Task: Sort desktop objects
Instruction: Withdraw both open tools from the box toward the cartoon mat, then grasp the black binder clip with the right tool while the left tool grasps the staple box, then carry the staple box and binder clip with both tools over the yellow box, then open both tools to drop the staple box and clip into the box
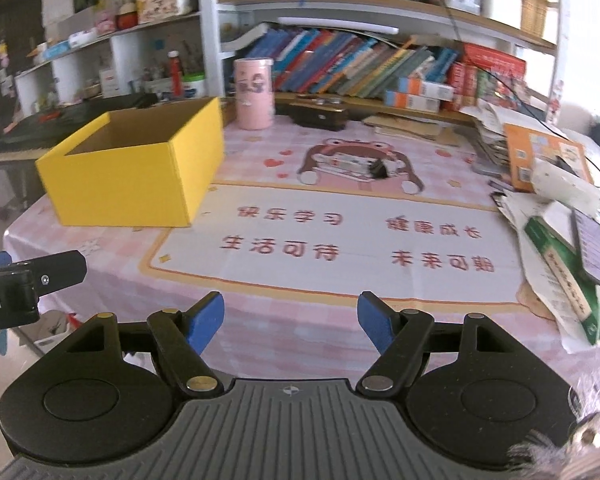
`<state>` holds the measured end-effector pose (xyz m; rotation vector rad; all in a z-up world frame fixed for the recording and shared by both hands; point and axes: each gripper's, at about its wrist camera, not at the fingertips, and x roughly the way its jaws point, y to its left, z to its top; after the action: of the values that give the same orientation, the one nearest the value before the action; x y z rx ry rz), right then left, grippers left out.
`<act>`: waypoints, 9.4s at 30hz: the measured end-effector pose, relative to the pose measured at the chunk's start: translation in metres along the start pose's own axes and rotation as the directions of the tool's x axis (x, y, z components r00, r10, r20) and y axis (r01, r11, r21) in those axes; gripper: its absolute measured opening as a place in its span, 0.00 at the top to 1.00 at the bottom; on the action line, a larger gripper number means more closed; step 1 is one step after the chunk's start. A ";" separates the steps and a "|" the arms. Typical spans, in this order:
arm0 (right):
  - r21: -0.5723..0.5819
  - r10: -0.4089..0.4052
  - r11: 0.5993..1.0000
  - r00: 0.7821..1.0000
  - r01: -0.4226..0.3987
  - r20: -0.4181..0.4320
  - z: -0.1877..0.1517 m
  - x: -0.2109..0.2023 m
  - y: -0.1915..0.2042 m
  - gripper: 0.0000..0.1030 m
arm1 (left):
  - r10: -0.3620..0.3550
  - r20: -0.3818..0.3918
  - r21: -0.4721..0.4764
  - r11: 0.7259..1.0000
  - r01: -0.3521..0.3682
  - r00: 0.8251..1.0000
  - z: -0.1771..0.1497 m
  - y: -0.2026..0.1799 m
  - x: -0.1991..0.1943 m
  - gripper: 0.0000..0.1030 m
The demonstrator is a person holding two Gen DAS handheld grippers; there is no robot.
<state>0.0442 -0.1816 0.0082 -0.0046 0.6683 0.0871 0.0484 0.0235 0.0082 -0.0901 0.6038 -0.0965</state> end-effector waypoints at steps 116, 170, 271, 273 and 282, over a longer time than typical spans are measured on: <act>0.046 0.208 0.978 0.976 -0.206 -0.061 0.133 0.200 -0.240 0.98 | 0.047 -0.106 0.136 0.990 -0.032 0.993 0.121 -0.193 0.333 0.48; -0.100 0.353 0.923 0.922 -0.371 -0.160 0.039 0.038 -0.024 0.98 | -0.053 -0.085 -0.189 0.981 0.036 0.995 0.006 -0.018 0.018 0.48; -0.409 0.423 0.767 0.869 -0.495 -0.258 0.235 0.303 0.166 0.68 | 0.242 -0.141 -0.034 0.968 -0.249 0.960 0.130 0.080 0.216 0.40; -0.405 0.430 0.775 0.875 -0.484 -0.223 0.236 0.296 0.163 0.53 | 0.256 -0.123 -0.042 0.964 -0.262 0.959 0.131 0.080 0.210 0.34; -0.336 0.445 0.846 0.895 -0.413 0.020 0.240 0.222 0.121 0.37 | 0.303 0.084 -0.111 0.950 -0.293 0.949 0.135 0.079 0.135 0.15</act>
<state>0.3559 -0.0358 0.0621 -0.1680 0.5405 0.6307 0.2411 0.0932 0.0343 -0.0964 0.5158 0.2305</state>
